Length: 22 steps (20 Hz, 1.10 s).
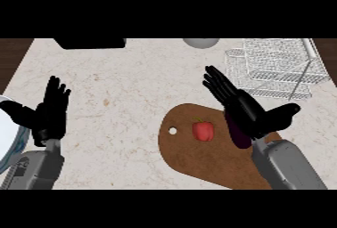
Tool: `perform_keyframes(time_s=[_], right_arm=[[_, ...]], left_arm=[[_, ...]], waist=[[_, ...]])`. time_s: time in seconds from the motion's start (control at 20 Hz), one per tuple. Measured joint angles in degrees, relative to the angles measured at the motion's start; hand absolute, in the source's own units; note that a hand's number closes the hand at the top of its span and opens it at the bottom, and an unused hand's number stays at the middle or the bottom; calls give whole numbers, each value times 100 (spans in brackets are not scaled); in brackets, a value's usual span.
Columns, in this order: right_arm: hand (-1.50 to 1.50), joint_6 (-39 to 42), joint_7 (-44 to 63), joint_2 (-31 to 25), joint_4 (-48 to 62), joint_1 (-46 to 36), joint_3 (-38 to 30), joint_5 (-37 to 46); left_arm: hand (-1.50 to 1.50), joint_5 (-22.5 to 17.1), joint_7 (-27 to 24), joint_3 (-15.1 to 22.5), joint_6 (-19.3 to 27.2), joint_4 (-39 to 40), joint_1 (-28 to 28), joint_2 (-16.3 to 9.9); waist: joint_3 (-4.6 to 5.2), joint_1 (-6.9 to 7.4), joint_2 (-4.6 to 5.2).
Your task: Pick the bell pepper from the cutting board and place it in the tiered basket
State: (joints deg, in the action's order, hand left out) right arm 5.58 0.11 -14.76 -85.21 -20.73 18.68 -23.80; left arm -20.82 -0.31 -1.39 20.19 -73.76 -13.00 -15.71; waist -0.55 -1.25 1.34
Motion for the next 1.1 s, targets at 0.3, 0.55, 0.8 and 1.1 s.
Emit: perform_keyframes(time_s=[0.3,0.55,0.8,1.1], right_arm=[[150,-1663,-280,140,-242,405,-438,923],[-150,-3381,-315,39,101,1103,-1260,1655],[-150,-5155,-191,379,-277,2044,-1140,2772],[-150,-5567,996,121,-718,2983,-236,4218]], left_arm=[[0,796,-180,368,-137,-34,160,-677],[0,1100,-208,492,-178,-12,344,-988],[0,1303,-170,689,-328,-187,472,-1192],[0,1480,-112,873,-381,-332,457,-1233]], waist=[[38,-101,-166],[51,-547,-218],[77,-389,-243],[118,-161,-193]])
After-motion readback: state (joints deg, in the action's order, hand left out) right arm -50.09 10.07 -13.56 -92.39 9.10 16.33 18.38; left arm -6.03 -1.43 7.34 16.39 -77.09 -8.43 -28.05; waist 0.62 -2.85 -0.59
